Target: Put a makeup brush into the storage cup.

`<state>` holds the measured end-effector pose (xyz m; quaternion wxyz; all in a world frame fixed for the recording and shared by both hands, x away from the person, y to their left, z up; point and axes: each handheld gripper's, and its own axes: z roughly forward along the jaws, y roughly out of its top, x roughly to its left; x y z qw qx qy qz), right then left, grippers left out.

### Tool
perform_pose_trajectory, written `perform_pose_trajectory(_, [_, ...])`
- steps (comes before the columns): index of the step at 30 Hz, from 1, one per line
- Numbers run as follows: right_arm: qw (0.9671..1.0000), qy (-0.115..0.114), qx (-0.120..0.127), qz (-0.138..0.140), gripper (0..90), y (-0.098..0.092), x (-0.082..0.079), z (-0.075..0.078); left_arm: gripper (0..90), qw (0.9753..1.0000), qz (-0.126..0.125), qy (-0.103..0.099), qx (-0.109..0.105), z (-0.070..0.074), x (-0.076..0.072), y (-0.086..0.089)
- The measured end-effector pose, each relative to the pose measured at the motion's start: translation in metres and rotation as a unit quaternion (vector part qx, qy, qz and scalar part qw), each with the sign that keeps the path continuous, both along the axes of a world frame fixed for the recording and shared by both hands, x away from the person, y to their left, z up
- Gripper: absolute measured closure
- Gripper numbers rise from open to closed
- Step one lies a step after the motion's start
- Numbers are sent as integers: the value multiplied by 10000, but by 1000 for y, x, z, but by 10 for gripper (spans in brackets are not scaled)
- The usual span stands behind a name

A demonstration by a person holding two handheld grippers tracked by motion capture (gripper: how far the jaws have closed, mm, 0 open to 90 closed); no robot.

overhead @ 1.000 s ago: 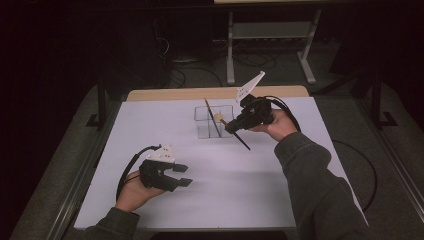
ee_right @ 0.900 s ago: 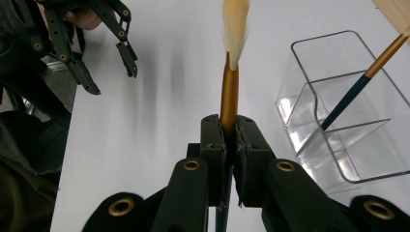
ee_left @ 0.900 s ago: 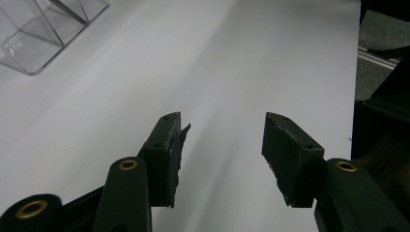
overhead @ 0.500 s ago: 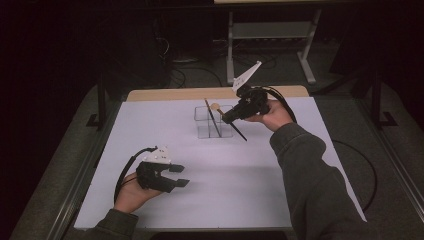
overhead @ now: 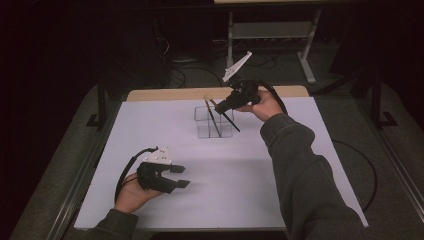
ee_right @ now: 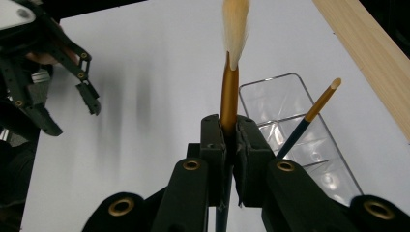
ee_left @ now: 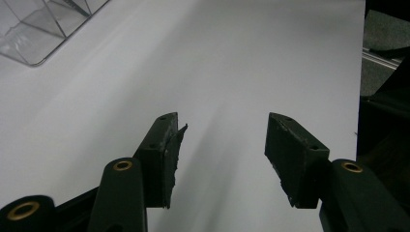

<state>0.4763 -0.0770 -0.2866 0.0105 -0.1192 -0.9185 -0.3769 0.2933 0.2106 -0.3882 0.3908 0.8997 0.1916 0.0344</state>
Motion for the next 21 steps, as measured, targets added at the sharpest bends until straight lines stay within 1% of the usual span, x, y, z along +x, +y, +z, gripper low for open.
perform_pose_trajectory(3, [10000,9,-36,-35,828,4,5,2,456,10000,-6,3,-13,0,0,0])
perform_pose_trajectory(5, [10000,0,-10,-56,828,5,8,3,454,10000,30,33,-37,0,0,1])
perform_pose_trajectory(7, [10000,-23,-26,-81,828,6,11,5,453,10000,18,-5,-34,0,0,1])
perform_pose_trajectory(11, [9999,-60,-23,-137,828,7,16,9,450,10000,27,-6,-42,0,1,2])
perform_pose_trajectory(14, [9998,-93,-18,-170,828,8,20,12,450,9999,49,33,-89,-1,1,2])
perform_pose_trajectory(15, [9998,-99,-35,-167,828,9,22,12,450,10000,13,-2,-33,-1,2,3])
perform_pose_trajectory(17, [9997,-107,-8,-210,828,10,25,14,448,9999,49,42,-98,-1,2,4])
perform_pose_trajectory(18, [9997,-145,-7,-189,828,10,27,14,448,9999,49,46,-105,-1,2,4])
perform_pose_trajectory(21, [9996,-161,-28,-235,828,13,30,17,447,9999,56,44,-91,-1,2,5])
